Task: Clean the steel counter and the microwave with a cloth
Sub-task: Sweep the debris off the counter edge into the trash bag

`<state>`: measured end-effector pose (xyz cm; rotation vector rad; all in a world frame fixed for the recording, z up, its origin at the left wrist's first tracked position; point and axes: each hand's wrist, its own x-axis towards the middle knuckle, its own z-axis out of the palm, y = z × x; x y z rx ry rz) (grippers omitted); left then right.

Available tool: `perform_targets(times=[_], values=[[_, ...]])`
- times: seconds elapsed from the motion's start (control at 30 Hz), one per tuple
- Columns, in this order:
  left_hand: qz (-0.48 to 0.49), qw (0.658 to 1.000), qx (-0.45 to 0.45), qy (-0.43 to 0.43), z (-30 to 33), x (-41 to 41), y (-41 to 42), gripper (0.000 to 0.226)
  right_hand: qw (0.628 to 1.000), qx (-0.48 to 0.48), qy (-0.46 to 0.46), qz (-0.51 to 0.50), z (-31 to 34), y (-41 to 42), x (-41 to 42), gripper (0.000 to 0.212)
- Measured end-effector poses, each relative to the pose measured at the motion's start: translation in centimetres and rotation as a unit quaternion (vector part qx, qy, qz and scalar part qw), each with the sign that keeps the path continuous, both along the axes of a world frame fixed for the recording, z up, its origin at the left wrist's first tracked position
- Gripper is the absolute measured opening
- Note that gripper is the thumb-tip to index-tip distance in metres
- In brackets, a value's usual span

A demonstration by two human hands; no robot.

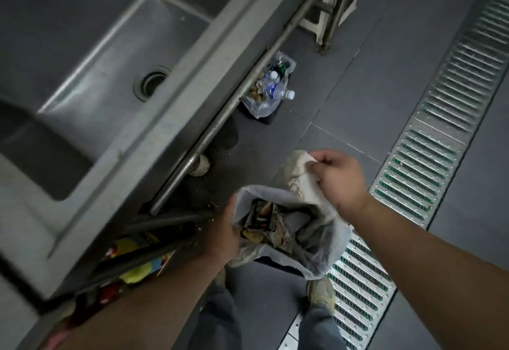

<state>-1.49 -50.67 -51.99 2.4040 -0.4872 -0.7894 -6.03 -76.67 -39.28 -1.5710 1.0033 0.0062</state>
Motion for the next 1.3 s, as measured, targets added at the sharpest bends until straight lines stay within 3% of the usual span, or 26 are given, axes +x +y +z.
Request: perform_targets(times=[0.23,0.33,0.47,0.57,0.8,1.07,1.2,1.3], values=[[0.101,0.994,0.046,0.019,14.2,-5.6,1.6,0.092,0.995,-0.037,-0.051,0.082,14.0,-1.0,-0.7,0.020],[0.161,0.987,-0.006,0.013,19.1,-8.6,3.2,0.080,0.986,-0.044,-0.077,0.141,19.8,0.5,0.0,0.021],[0.193,0.981,-0.003,-0.005,22.8,-12.4,6.1,0.092,0.963,-0.086,-0.097,0.235,25.4,4.7,1.6,0.016],[0.232,0.973,-0.004,-0.005,24.6,-14.9,8.9,0.086,0.940,-0.109,-0.120,0.301,28.4,9.6,2.8,0.011],[0.324,0.945,-0.043,0.033,25.2,-19.2,19.6,0.064,0.896,-0.145,-0.116,0.404,29.5,25.0,4.5,0.010],[0.440,0.897,-0.021,0.047,26.4,-23.9,37.4,0.075,0.847,-0.147,-0.120,0.496,28.6,44.7,5.5,0.012],[0.491,0.871,0.017,0.032,25.3,-25.2,43.9,0.073,0.825,-0.195,-0.139,0.512,27.8,50.1,6.9,0.012],[0.549,0.832,0.059,0.054,24.7,-26.5,47.4,0.086,0.794,-0.267,-0.148,0.526,27.4,53.2,8.2,0.018]])
